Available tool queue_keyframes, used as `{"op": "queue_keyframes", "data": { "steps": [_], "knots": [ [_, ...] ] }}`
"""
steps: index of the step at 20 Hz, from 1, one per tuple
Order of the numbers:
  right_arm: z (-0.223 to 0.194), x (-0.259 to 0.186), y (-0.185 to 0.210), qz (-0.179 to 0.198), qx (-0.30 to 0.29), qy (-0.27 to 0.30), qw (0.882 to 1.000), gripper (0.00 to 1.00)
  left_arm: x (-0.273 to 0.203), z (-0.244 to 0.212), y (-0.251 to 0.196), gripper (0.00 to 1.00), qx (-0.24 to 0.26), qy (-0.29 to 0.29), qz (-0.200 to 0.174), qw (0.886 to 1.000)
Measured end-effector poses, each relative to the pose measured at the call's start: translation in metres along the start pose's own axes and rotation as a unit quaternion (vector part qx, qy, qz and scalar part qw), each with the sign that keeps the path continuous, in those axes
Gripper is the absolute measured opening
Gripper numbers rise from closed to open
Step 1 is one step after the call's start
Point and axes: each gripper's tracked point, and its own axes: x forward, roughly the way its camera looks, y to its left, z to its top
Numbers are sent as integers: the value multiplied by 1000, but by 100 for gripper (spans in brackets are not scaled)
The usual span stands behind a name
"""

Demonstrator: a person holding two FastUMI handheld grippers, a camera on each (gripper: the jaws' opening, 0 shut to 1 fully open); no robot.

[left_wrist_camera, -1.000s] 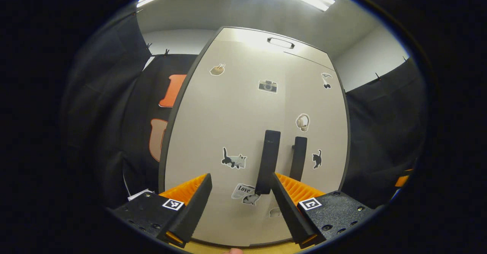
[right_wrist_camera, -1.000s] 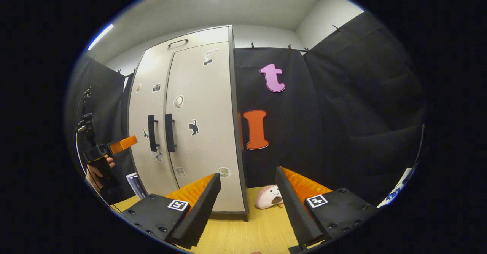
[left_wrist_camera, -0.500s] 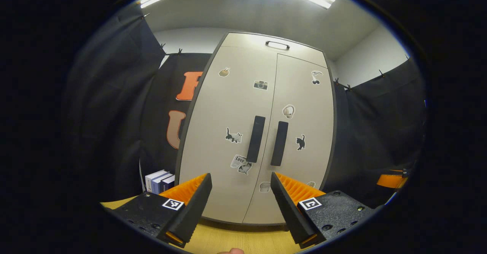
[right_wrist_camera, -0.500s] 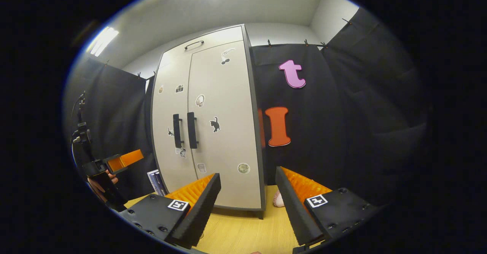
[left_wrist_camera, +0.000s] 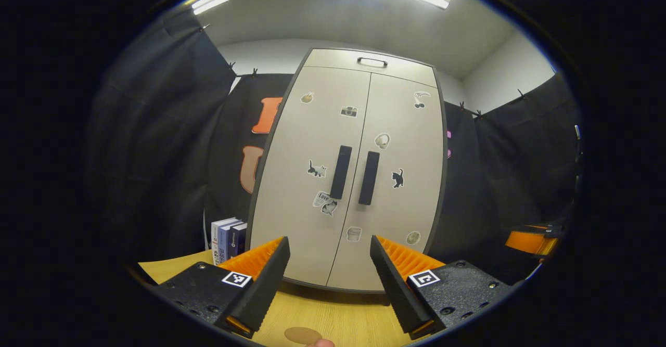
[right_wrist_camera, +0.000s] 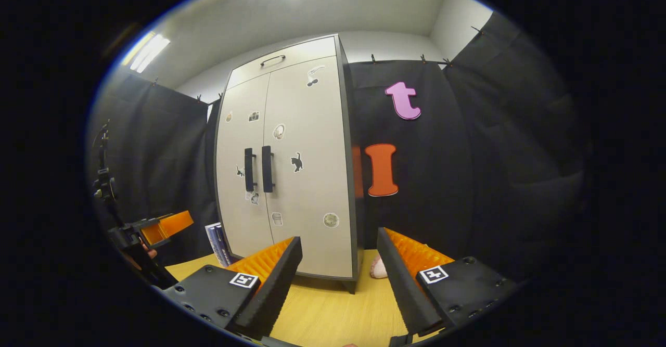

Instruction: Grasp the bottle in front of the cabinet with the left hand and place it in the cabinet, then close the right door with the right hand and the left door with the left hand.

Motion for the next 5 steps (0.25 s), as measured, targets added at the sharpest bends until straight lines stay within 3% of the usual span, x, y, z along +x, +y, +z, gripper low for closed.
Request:
{"op": "queue_keyframes", "data": {
  "steps": [1, 3, 4, 5],
  "knots": [
    [1, -3, -2, -2, -4, -2, 1000, 89, -2, 1, -4, 95, -2, -4, -1, 1000],
    [2, -7, -6, -7, -4, -6, 1000, 89, -5, 4, -10, 95, -12, -11, -5, 1000],
    [1, -10, -8, -8, 0, -6, 1000, 96, -6, 6, -13, 95, -11, -17, -6, 1000],
    [0, -11, -9, -9, 4, -6, 1000, 96, -6, 8, -14, 95, -7, -20, -8, 1000]
  ]
}}
